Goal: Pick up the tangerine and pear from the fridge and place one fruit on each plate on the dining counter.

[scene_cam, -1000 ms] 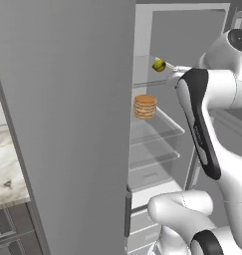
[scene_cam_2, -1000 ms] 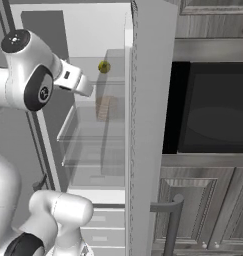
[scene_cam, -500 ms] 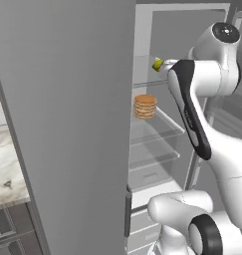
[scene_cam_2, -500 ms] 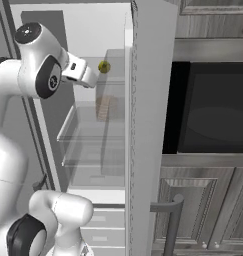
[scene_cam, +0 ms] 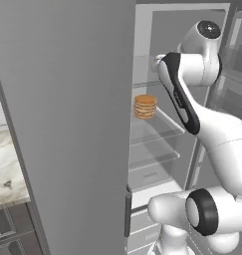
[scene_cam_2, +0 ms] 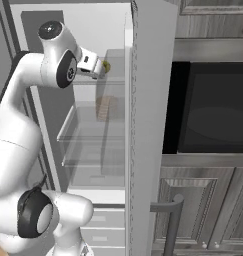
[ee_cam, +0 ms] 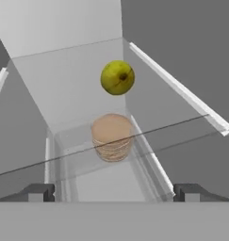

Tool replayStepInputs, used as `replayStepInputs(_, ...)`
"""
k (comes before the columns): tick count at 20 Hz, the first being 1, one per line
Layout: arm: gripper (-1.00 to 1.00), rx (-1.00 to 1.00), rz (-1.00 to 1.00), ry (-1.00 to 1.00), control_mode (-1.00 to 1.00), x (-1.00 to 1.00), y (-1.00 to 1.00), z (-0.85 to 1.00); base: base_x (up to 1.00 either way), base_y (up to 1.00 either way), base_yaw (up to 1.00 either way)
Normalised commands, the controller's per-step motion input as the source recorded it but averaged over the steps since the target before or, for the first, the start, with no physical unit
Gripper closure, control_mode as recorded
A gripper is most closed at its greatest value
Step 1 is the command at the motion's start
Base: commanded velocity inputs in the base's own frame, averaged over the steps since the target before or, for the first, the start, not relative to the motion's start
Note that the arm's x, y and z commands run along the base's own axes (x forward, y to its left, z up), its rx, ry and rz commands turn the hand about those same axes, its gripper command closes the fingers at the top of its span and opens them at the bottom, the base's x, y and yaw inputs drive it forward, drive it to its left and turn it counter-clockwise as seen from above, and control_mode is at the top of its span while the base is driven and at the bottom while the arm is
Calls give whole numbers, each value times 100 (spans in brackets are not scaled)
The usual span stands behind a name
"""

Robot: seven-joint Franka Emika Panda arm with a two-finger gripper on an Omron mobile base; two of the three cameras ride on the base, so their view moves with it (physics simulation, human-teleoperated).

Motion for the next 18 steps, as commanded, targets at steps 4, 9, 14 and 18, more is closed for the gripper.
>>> replayStepInputs(4, -100, -10, 1, -1, -100, 62, -6, 0, 0, 0, 0)
replayStepInputs(9, -100, -9, -2, -4, -100, 42, -3, 0, 0, 0, 0)
replayStepInputs(14, -100, 3, 0, -2, -100, 34, -13, 0, 0, 0, 0)
replayStepInputs(18, -100, 2, -1, -5, -100, 26, 0, -2, 0, 0, 0)
